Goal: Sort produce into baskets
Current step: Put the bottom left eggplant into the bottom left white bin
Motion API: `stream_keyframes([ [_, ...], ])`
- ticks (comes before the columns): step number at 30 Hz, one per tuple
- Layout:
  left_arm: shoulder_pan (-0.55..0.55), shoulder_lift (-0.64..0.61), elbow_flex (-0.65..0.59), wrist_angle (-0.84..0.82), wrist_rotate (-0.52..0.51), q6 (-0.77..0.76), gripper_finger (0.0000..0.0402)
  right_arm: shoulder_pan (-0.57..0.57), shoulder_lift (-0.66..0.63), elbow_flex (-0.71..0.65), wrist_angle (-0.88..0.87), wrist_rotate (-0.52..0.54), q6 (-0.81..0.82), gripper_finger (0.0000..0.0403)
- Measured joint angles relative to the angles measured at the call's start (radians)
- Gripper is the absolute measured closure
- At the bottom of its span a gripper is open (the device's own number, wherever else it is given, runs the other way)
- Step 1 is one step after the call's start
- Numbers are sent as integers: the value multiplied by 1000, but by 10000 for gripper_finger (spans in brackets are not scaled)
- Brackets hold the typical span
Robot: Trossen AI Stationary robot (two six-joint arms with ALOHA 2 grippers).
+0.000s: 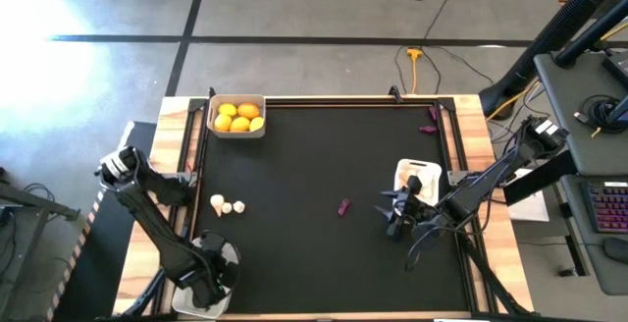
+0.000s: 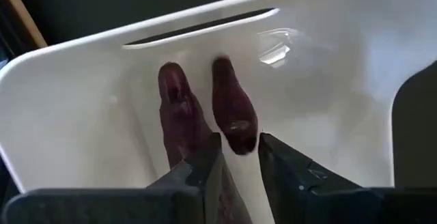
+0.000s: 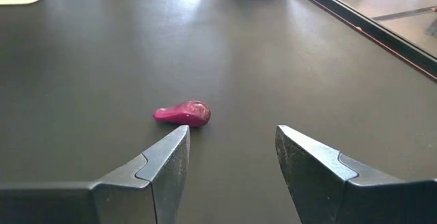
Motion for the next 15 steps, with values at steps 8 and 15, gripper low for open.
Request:
stream_keyframes([
  [8, 29, 6, 33, -17, 5, 13, 277, 0, 0, 0, 0, 0, 0, 193],
  [15, 124, 1, 153, -32, -244, 256, 254, 0, 0, 0, 2, 2, 0, 193],
])
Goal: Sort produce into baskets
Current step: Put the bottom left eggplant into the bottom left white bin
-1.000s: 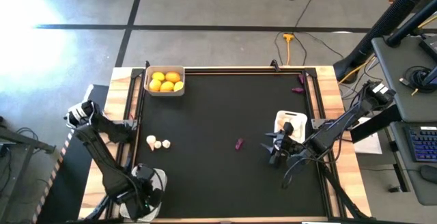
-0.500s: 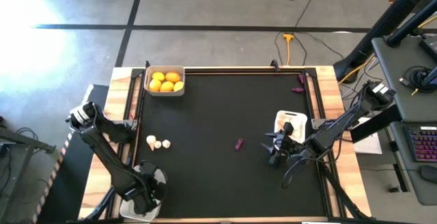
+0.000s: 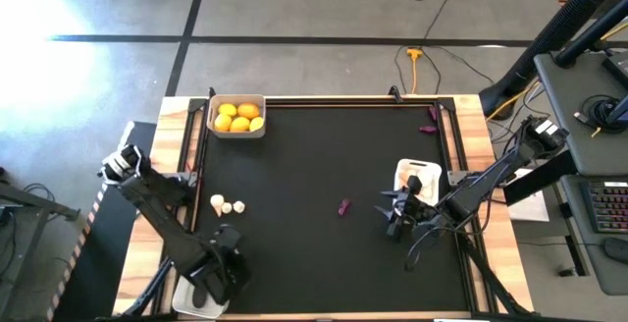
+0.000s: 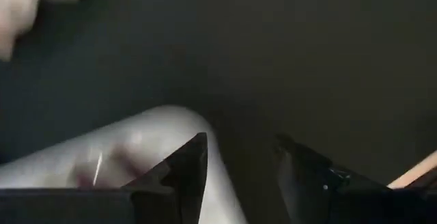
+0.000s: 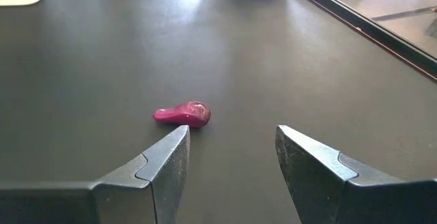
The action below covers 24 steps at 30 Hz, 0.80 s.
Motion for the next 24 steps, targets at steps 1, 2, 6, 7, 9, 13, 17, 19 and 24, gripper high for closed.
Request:
stream_keyframes([
  [1, 15, 1, 19, 0, -73, 58, 254, 0, 0, 0, 0, 0, 0, 193],
  [2, 28, 4, 41, -1, -156, 126, 253, 0, 0, 0, 0, 0, 0, 193],
  [6, 71, 37, 117, 10, -494, 444, 253, 0, 0, 0, 0, 0, 0, 193],
  [7, 79, 51, 132, 16, -587, 510, 253, 0, 0, 0, 0, 0, 0, 193],
  [9, 94, 87, 154, 37, -769, 582, 253, 0, 0, 0, 0, 0, 0, 193],
  [13, 144, 198, 174, 83, -950, 580, 253, 0, 0, 0, -1, 0, -1, 193],
  [17, 246, 314, 187, 190, -854, 578, 253, 0, 0, 0, -1, 0, -1, 193],
  [19, 297, 373, 186, 288, -848, 611, 253, 0, 0, 0, -1, 0, -1, 193],
  [24, 433, 491, 264, 420, -793, 744, 253, 0, 0, 0, -1, 0, -1, 193],
])
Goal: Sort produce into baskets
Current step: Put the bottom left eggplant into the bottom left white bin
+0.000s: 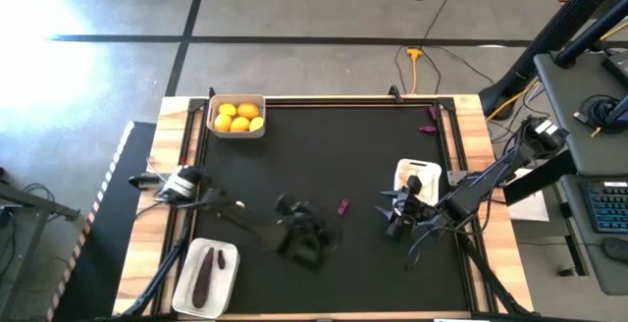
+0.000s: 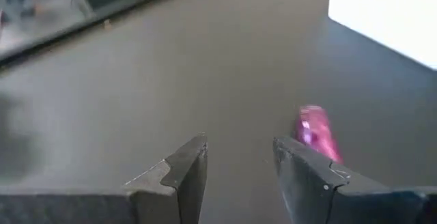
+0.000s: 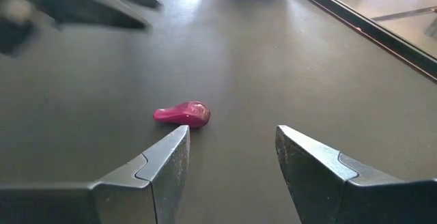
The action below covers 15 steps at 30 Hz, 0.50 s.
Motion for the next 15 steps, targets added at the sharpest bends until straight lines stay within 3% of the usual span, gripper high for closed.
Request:
stream_keyframes([
  [4, 82, 98, 117, -2, 121, 54, 253, 0, 0, 0, 0, 0, -12, 193],
  [11, 106, 235, 321, -9, 156, 129, 246, 0, 0, 0, -1, -1, -14, 193],
  [15, 115, 271, 386, -58, 156, 65, 231, 0, 0, 0, -1, -2, -14, 193],
])
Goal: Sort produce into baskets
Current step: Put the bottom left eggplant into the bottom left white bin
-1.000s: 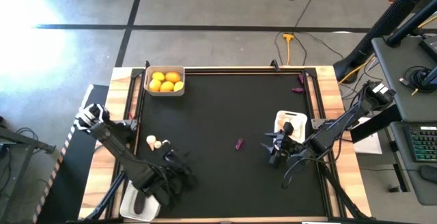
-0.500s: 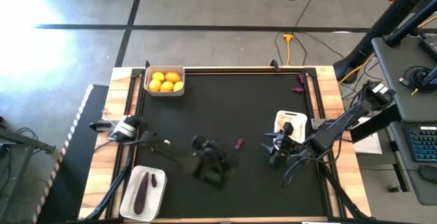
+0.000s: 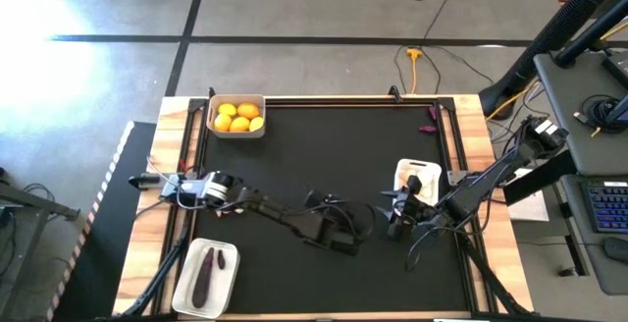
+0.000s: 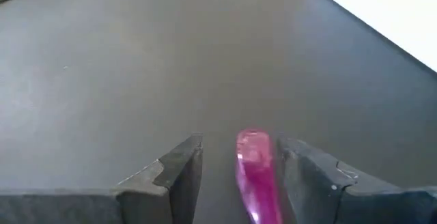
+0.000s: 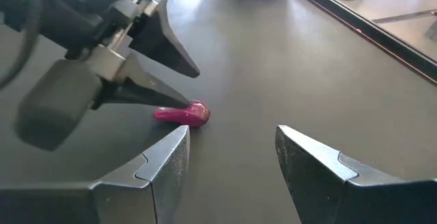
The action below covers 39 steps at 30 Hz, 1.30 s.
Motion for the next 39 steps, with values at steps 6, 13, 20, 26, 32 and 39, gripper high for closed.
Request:
stream_keyframes([
  [6, 26, -1, -13, 0, 20, -29, 215, 0, 0, 0, 1, 0, 0, 193],
  [13, 36, -1, -22, 57, 76, -29, 206, 0, 0, -1, 1, 0, 0, 193],
  [20, 36, 0, -25, 79, 78, -20, 206, 0, 0, -2, 2, 0, 0, 193],
  [26, 34, 43, -25, 175, 78, 35, 205, 0, 0, -2, 2, 0, 0, 193],
  [32, 33, 70, -24, 155, 69, 30, 205, 0, 0, -2, 1, 0, 0, 193],
  [39, 33, 70, -23, 114, 40, 29, 217, 0, 0, -2, -1, 0, 0, 193],
])
